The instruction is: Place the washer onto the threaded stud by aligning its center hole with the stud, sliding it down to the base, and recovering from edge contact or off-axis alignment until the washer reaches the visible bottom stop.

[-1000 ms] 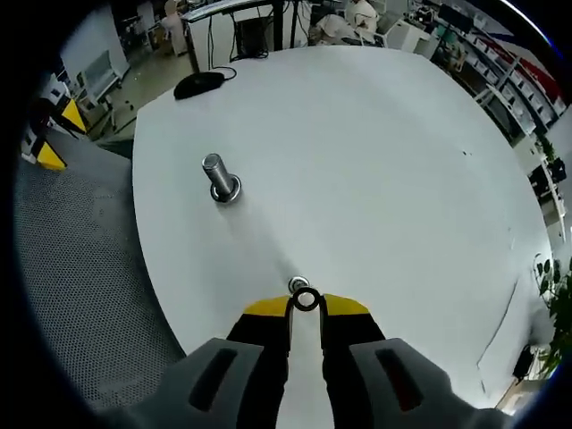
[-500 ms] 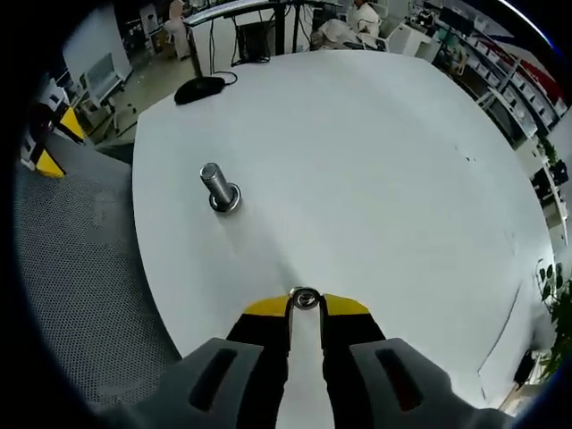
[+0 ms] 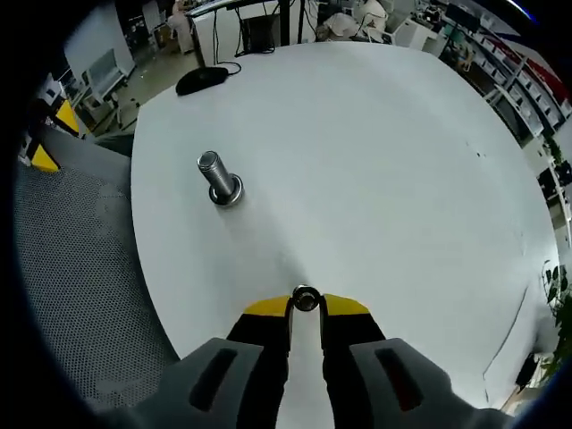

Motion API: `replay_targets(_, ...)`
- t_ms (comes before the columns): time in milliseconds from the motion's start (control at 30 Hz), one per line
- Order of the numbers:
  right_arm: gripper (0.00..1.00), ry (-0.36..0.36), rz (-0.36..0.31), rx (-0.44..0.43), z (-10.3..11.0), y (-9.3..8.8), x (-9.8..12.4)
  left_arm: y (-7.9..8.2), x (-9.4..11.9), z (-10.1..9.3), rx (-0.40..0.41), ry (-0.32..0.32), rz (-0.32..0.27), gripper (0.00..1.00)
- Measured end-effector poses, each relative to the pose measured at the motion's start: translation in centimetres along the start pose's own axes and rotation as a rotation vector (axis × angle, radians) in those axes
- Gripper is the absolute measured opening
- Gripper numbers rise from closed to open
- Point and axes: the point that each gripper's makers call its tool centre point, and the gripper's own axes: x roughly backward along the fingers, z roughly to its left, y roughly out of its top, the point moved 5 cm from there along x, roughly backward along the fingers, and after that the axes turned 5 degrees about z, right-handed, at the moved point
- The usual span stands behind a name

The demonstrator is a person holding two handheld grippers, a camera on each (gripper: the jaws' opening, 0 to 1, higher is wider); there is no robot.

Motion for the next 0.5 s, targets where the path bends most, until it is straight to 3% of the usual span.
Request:
replay_targets(167,0.15,0.007,0.016,-0.027,-0.3,-0.6,-1.6,-0.1,0.0,0.0,-0.003,0.003,0.007,0.2)
replay_targets(500,0.17,0.001,0.034,-0.021,0.2,-1.0,-2.5,-0.1,-0.1,0.2,0.004,0.008,0.009,0.2)
